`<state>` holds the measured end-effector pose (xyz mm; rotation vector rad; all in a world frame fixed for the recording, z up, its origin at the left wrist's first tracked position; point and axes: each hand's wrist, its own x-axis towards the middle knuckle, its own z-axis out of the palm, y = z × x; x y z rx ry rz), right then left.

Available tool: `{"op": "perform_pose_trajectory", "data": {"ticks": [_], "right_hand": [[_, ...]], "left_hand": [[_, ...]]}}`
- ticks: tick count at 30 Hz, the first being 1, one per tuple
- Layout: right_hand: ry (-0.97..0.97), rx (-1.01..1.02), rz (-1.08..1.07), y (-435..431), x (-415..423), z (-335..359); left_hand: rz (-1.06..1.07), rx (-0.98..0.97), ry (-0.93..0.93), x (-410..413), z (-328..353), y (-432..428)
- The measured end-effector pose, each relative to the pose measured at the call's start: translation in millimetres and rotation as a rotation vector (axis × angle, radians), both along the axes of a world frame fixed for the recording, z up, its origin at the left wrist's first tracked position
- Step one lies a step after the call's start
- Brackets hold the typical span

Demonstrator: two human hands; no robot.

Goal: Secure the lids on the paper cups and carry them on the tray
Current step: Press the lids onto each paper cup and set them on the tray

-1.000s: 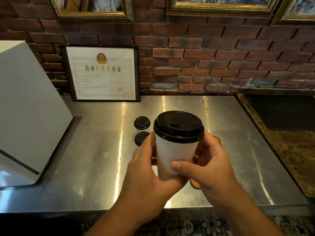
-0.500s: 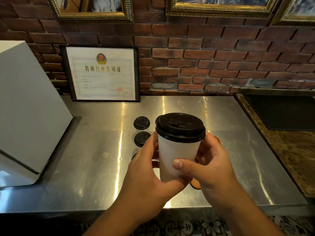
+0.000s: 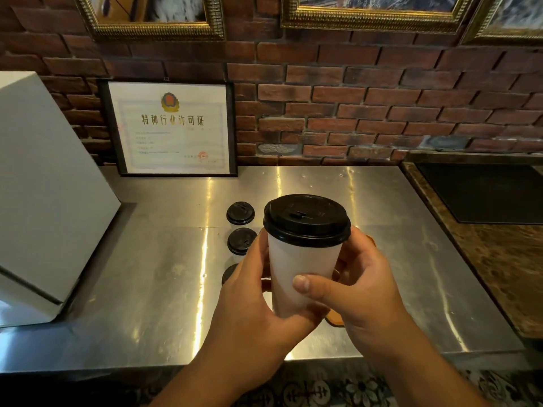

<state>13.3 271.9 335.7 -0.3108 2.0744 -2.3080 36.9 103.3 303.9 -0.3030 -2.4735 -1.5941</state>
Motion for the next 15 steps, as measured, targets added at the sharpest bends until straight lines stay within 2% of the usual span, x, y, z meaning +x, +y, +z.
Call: {"op": "perform_pose_trajectory", "data": {"ticks": [6, 15], "right_hand": [[-0.002, -0.031, 0.04, 0.4, -0.8, -0.1], [0.01, -0.004, -0.01, 1.6, -2.7, -2.0]], "left_hand": [[0.014, 0.013, 0.005, -1.7, 0.3, -1.5], [0.039, 0.068, -0.019, -1.3, -0.5, -2.2]]}}
